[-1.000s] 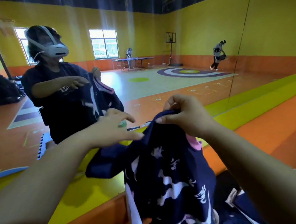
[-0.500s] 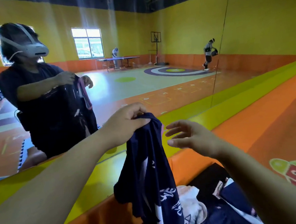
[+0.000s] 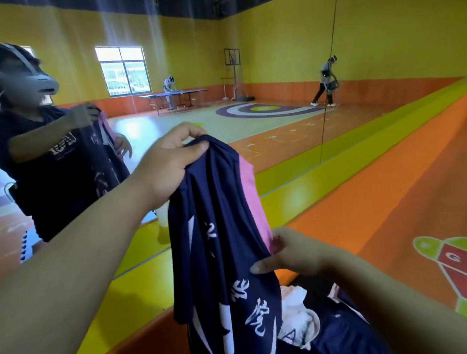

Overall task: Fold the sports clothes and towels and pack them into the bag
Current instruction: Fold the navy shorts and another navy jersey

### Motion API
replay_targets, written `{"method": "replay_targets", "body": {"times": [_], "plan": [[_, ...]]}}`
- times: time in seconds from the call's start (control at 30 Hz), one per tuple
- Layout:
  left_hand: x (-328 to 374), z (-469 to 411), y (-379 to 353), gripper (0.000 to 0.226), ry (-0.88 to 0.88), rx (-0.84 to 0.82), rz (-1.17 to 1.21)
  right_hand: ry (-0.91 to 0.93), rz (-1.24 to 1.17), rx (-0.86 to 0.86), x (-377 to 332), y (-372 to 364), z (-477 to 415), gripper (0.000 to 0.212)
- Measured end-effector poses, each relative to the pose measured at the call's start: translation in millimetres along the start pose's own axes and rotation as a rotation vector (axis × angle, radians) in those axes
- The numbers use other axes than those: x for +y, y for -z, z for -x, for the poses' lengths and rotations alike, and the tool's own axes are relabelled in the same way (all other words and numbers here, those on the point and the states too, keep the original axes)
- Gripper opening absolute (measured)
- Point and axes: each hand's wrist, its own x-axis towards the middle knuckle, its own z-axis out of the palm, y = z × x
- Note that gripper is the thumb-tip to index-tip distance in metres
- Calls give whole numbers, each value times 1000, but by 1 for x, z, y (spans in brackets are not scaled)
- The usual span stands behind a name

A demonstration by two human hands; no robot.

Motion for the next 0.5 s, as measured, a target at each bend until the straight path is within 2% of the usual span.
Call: {"method": "replay_targets", "body": {"times": [0.07,0.13,0.33,0.4,0.5], "plan": [[-2,-3,12,21,-22,79,-27,-4,253,49,4,8,5,24],[-7,-5,24,21,-16,140,-79,-22,412,173,6,18,12,24],[-24,-3,49,21,125,169,-238,-24,557,544,-6,52,33,27],[-25,-1,48,24,187,152,-272,-34,559,633,-15,60,37,42],[-27,1,41,24,216,111,-335,-14,482,739,-31,69,42,36]]}}
